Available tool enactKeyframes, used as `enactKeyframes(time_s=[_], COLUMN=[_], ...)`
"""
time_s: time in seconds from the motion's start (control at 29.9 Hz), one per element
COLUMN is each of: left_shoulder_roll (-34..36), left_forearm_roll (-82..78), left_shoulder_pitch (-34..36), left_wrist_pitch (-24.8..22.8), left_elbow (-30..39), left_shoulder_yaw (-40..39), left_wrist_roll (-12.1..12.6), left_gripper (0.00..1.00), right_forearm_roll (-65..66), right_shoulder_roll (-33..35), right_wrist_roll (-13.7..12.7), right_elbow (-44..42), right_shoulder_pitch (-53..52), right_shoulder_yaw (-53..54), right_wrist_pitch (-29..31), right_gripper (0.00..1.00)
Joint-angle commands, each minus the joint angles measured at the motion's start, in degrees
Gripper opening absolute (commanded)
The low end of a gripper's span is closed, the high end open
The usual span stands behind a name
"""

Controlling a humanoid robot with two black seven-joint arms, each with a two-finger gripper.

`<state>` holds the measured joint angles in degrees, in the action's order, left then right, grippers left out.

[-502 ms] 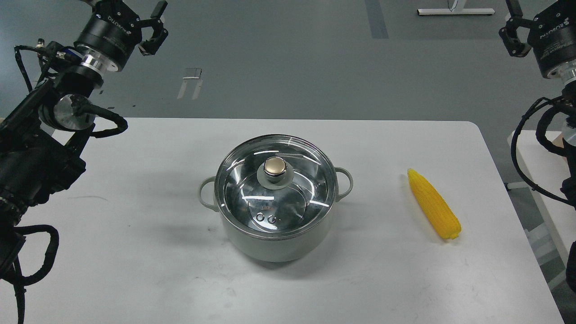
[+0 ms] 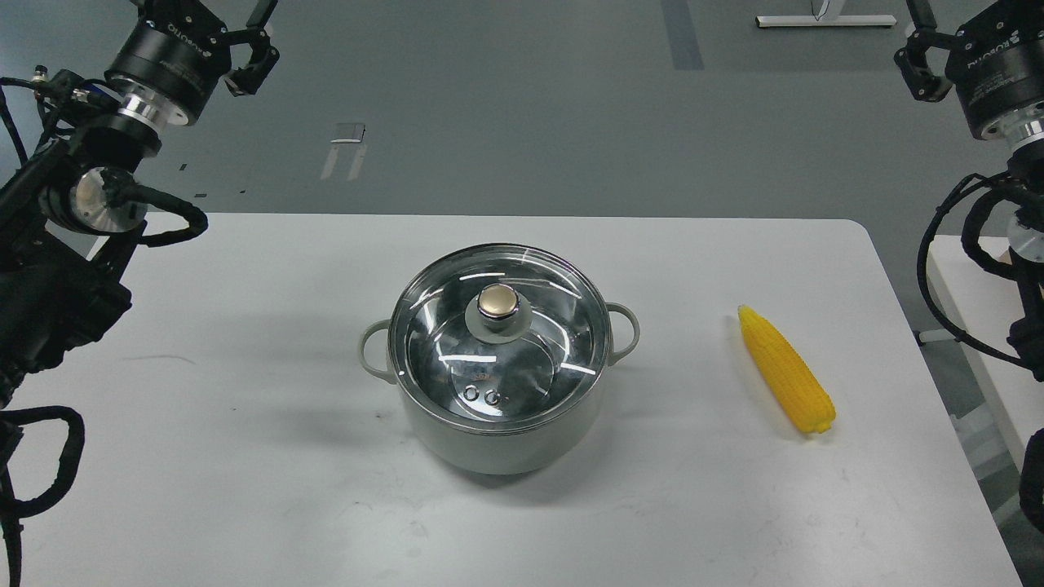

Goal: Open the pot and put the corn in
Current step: 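Raise the left gripper and swing it toward the pot lid, then lower the left gripper onto the lid knob and grasp it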

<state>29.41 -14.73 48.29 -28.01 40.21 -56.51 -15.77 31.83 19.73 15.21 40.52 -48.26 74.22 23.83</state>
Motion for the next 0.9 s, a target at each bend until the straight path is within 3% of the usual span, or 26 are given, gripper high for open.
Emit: enactKeyframes(time_s=[0.0,0.17,0.37,0.43,0.57,0.74,0.84,0.87], left_shoulder_roll=[1.26,4.60,12.68,14.53,16.56,17.00,16.04,15.16], left_forearm_roll=[-0.56,-11.88,-23.40,-28.58,-42.53,-64.33,-77.61,-83.04], left_shoulder_pitch=[-0.56,-1.09,-3.38,-3.47,-3.56,-3.82,-4.43,-4.52], left_wrist_pitch=[0.01,0.01,0.01,0.01,0.01,0.01,0.01,0.01], left_elbow=[0.83,6.89,27.53,33.95,44.84,52.95,54.36,54.62], left_shoulder_yaw=[0.26,2.11,2.20,2.11,1.50,2.20,2.90,2.99], left_wrist_roll=[0.12,-0.32,-0.23,-0.23,-0.67,-0.93,-2.86,-4.69], left_gripper=[0.98,0.97,0.86,0.78,0.77,0.77,0.77,0.77], right_forearm_roll=[-0.02,0.07,0.07,0.07,0.07,-0.02,-0.02,-0.02], right_shoulder_roll=[0.05,0.40,0.49,0.49,0.57,0.49,0.49,0.49], right_wrist_roll=[0.08,0.08,0.26,0.26,0.69,0.87,0.87,0.87], right_elbow=[2.79,5.09,5.36,5.35,5.97,6.41,7.55,8.16], right_shoulder_pitch=[0.35,1.67,3.17,3.52,3.52,3.61,4.05,4.31], right_shoulder_yaw=[-0.30,-0.48,-0.39,-0.13,0.49,0.93,1.02,1.02], right_wrist_pitch=[0.43,0.43,-0.01,-0.10,-0.10,-0.10,-0.10,-0.10], right_gripper=[1.00,1.00,1.00,1.00,1.00,1.00,1.00,1.00])
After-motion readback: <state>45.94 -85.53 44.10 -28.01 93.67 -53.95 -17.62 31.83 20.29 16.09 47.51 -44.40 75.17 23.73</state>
